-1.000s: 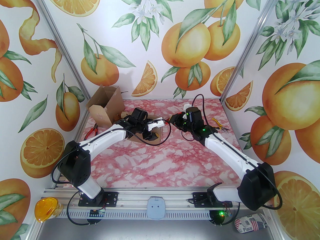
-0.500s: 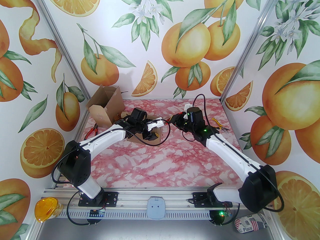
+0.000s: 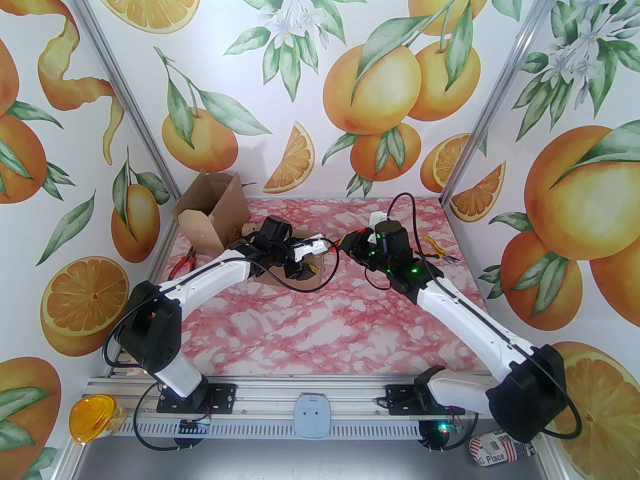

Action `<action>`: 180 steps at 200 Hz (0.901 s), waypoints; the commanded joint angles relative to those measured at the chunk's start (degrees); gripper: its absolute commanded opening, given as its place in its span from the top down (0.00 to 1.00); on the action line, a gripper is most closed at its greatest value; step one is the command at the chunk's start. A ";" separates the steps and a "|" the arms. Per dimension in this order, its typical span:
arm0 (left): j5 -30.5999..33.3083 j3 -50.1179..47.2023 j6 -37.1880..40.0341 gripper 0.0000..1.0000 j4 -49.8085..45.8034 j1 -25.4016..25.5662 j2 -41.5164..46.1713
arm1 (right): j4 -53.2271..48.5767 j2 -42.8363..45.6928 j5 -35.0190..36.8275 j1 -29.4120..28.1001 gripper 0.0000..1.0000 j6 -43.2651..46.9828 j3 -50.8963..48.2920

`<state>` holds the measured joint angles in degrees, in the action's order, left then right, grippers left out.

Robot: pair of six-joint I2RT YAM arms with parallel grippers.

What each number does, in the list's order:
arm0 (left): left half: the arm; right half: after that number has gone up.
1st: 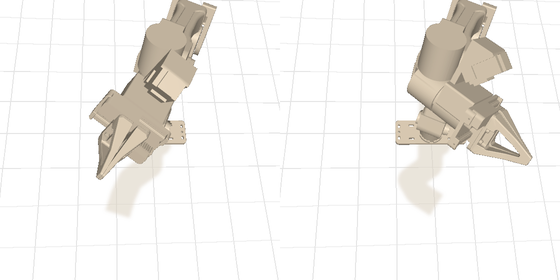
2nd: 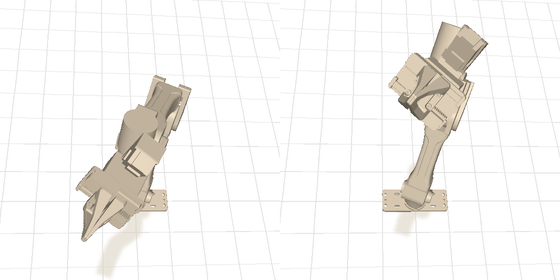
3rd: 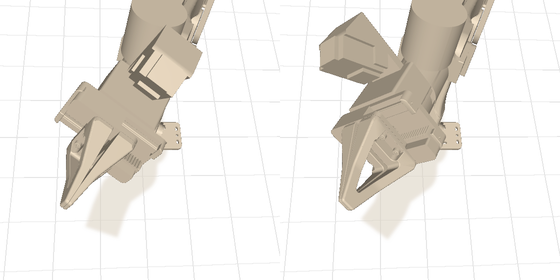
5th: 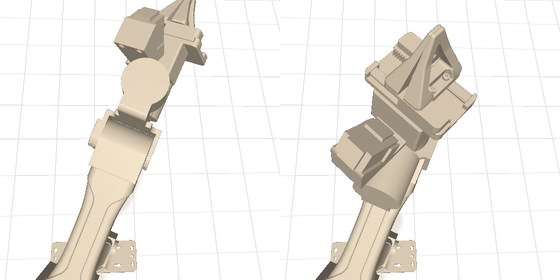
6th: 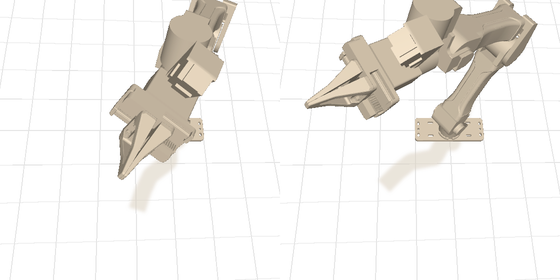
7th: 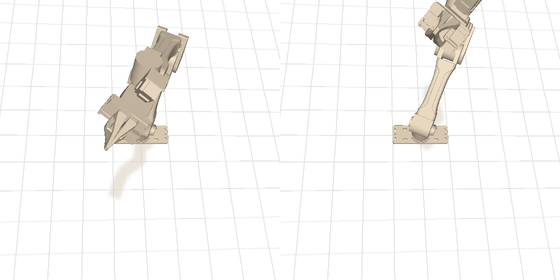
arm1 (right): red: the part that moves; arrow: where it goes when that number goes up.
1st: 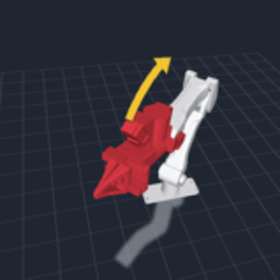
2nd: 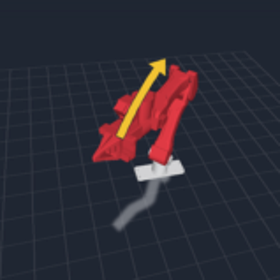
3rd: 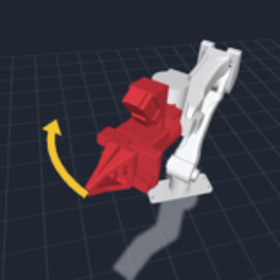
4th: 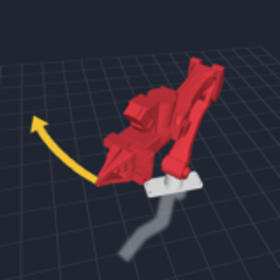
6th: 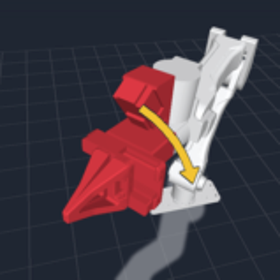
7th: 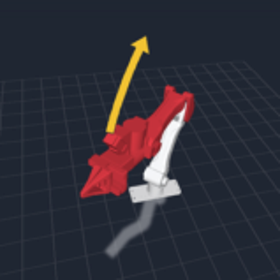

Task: Unpack the express box

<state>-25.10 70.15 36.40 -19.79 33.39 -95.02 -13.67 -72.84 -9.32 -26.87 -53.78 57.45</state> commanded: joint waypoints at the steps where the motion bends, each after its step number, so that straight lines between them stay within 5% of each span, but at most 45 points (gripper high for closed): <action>1: 0.57 -1.56 -0.31 0.38 -2.93 -0.61 0.72 | -0.37 -0.57 1.68 -0.28 1.00 0.00 -0.25; 180: 0.44 -1.59 -0.31 0.38 -3.15 -0.61 0.43 | 2.66 -1.22 3.69 -0.23 1.00 -0.71 -0.05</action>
<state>-25.12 70.13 36.38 -19.81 33.39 -94.96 -13.23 -74.67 -7.40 -26.87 -54.19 57.17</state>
